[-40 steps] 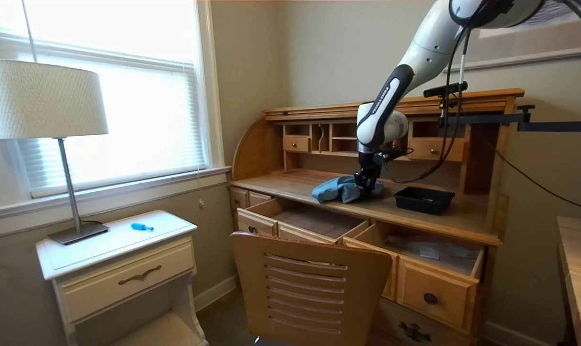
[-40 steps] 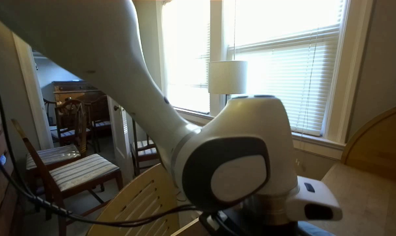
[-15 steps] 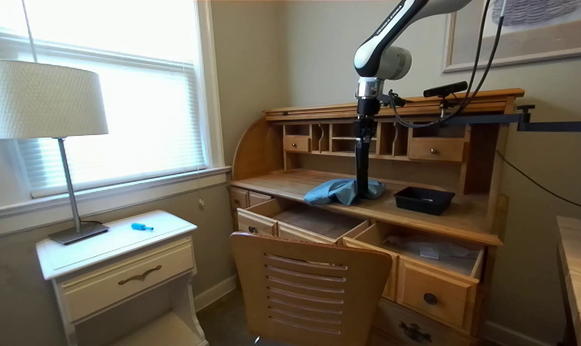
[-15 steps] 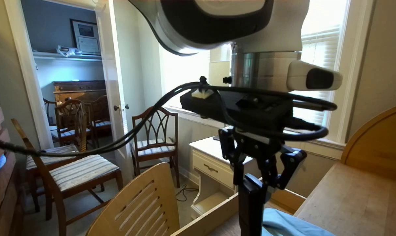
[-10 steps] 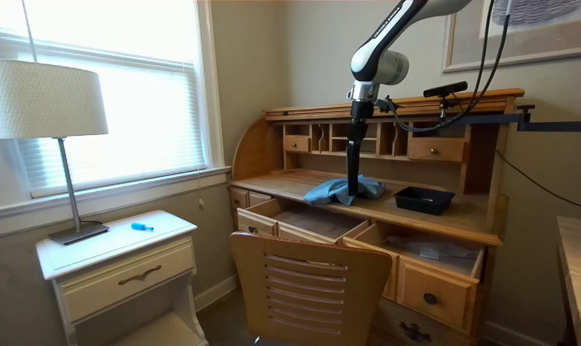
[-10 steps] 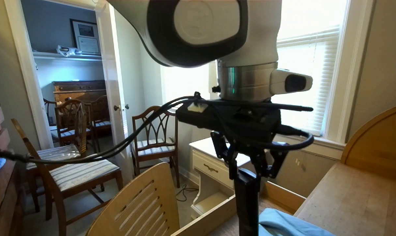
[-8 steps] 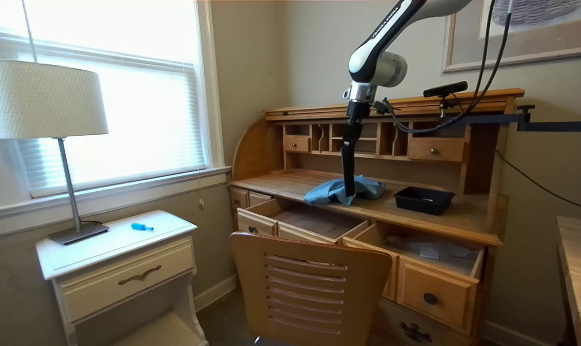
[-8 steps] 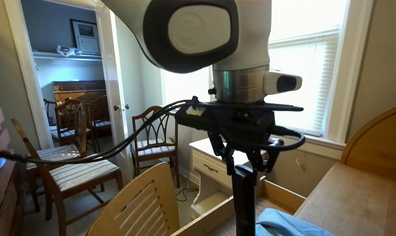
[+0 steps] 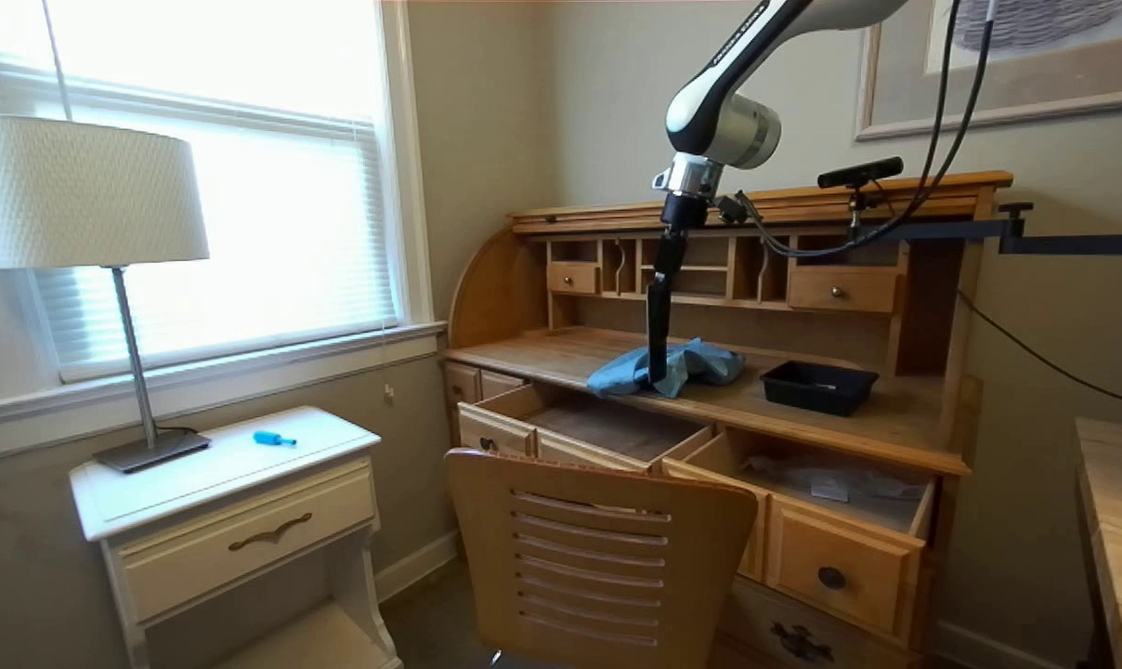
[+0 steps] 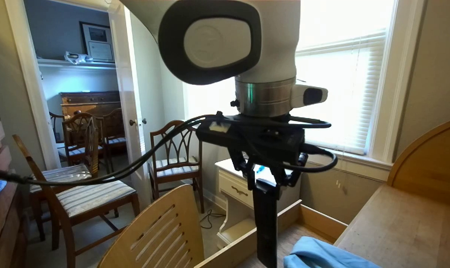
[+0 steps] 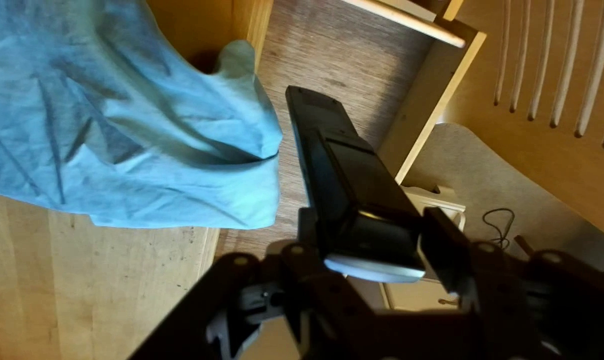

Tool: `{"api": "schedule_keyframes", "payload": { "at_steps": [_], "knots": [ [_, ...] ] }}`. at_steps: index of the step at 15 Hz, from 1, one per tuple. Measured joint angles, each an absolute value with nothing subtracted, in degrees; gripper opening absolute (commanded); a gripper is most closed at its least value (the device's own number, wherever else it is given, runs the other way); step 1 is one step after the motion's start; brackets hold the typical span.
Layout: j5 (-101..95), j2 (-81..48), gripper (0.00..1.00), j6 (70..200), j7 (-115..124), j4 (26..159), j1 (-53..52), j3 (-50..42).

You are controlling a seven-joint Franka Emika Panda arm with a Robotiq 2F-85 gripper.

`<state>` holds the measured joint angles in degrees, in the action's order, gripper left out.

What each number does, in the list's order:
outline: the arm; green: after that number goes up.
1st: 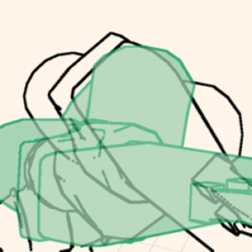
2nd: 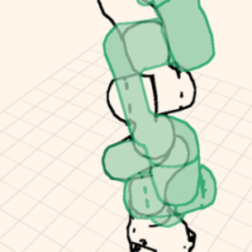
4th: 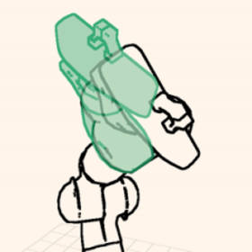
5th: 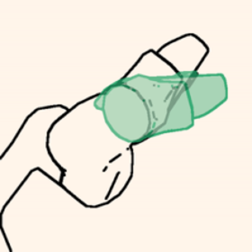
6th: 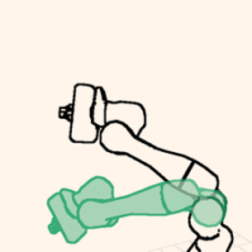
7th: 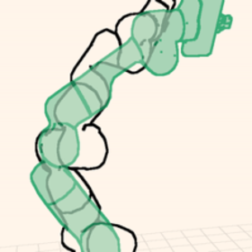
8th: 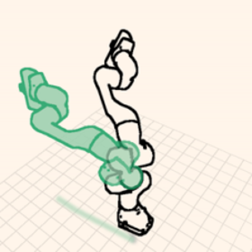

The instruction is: Put the remote inside the drawer

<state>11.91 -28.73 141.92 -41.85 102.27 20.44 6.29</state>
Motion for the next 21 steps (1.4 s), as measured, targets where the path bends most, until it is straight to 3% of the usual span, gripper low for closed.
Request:
{"api": "schedule_keyframes", "payload": {
  "at_steps": [3,4,9,10,21],
  "knots": [
    [13.2,-28.6,0.31,139.8,-43.6,102.2,21.1,6.3],
    [13.5,-28.6,0.56,139.3,-44.1,102.2,21.3,6.2],
    [13.7,-28.5,0.56,138.2,-45.4,102.1,21.5,6.2],
    [13.8,-28.5,0.31,138.2,-45.4,102.1,21.5,6.2],
    [13.8,-35.6,0.31,149.9,-46.3,98.9,19.2,7.1]
  ]
}}
